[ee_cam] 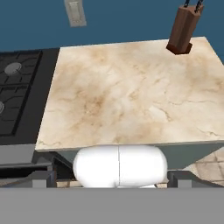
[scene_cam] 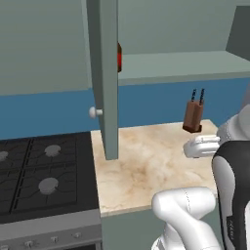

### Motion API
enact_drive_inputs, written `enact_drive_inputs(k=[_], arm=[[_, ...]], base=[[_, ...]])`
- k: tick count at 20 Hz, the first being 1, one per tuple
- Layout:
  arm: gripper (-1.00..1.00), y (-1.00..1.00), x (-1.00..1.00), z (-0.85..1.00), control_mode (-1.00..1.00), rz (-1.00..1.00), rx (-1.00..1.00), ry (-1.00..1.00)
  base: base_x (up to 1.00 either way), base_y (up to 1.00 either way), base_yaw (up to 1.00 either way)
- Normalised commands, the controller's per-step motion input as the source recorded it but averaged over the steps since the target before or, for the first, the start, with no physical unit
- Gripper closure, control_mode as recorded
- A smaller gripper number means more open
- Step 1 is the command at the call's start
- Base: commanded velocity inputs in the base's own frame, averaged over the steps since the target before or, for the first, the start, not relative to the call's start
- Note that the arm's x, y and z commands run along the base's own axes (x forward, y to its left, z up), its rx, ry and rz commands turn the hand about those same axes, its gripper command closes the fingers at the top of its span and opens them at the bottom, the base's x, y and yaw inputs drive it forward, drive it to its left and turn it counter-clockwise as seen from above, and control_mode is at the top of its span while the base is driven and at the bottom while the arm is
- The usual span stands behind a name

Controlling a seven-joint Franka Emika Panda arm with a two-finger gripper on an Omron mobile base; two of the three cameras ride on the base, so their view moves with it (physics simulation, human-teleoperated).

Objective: Get the candle and the beer from the cabinet and move them to the dining counter.

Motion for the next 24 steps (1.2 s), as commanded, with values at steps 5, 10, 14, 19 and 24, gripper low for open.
enact_drive_inputs(k=[5, 10, 14, 19, 24], arm=[[-1.00, 0.07, 0.46, 0.00, -1.00, -0.02, 0.00, 0.07], [-1.00, 0.00, 0.05, 0.10, -1.00, 0.12, 0.00, -0.13], [-1.00, -0.11, 0.00, 0.27, -1.00, 0.31, 0.00, -0.29], [-1.00, -0.22, -0.06, 0.30, -1.00, 0.40, 0.00, -0.34], [-1.00, -0.01, -0.03, 0.45, -1.00, 0.34, 0.00, -0.29]], base=[[0.00, 0.00, 0.00], [0.00, 0.00, 0.00], [0.00, 0.00, 0.00], [0.00, 0.00, 0.00], [0.00, 0.00, 0.00]])
